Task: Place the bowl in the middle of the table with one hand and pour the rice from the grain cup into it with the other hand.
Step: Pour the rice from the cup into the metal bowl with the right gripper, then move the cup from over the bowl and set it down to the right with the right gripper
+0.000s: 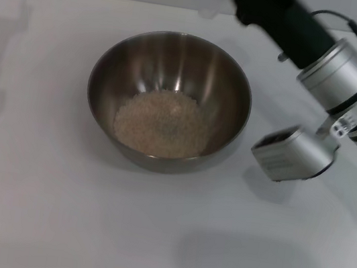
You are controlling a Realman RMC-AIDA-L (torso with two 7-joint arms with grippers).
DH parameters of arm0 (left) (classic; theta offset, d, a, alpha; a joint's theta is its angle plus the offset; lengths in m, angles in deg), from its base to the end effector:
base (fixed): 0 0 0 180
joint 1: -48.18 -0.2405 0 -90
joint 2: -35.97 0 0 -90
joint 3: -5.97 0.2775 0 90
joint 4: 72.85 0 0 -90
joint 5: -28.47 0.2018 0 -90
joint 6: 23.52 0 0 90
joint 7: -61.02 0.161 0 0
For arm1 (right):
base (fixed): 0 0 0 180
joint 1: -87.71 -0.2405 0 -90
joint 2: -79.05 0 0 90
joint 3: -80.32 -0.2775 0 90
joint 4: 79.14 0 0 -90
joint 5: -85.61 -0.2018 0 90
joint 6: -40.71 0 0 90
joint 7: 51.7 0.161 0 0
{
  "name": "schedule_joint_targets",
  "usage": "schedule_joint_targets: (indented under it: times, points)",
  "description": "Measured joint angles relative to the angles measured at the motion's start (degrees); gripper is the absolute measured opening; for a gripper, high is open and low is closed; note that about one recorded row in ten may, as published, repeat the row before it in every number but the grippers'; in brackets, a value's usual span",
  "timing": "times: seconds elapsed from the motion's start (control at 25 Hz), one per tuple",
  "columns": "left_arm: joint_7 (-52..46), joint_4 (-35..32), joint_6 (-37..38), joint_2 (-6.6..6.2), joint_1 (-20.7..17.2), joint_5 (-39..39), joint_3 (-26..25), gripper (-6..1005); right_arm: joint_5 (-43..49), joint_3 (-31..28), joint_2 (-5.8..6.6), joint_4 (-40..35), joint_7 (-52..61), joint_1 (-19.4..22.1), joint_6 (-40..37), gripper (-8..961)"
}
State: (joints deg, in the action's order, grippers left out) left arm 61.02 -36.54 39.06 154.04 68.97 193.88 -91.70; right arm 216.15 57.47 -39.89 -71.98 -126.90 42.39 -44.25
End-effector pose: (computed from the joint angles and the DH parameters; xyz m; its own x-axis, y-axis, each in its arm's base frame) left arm -0.2816 0.3932 0.1077 0.7029 -0.4599 0.5426 0.6503 0.1064 -0.7522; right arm 0.1540 0.3874 -0.0549 0.3127 0.7244 0.6144 0.5459 0.3923 -0.7403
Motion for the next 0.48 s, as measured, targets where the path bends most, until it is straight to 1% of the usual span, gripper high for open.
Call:
schedule_joint_targets:
  times: [0.12, 0.28, 0.36, 0.48]
  points:
    - [0.00, -0.48, 0.28, 0.02, -0.02, 0.00, 0.04, 657, -3.88, -3.71, -0.24, 4.47, 11.47, 2.82, -1.16, 28]
    - [0.00, -0.63, 0.39, 0.03, -0.12, -0.01, 0.27, 659, -8.44, -9.96, -0.71, 9.75, 25.81, 6.95, -0.20, 29]
    - [0.00, -0.67, 0.41, 0.04, -0.28, -0.01, 0.36, 659, -11.96, -11.55, -0.76, 11.11, 34.90, 8.56, 0.20, 29]
    - [0.00, -0.98, 0.51, 0.05, -0.36, 0.00, 0.39, 660, -17.48, -12.61, -0.64, 11.17, 49.51, 10.27, 1.73, 28]
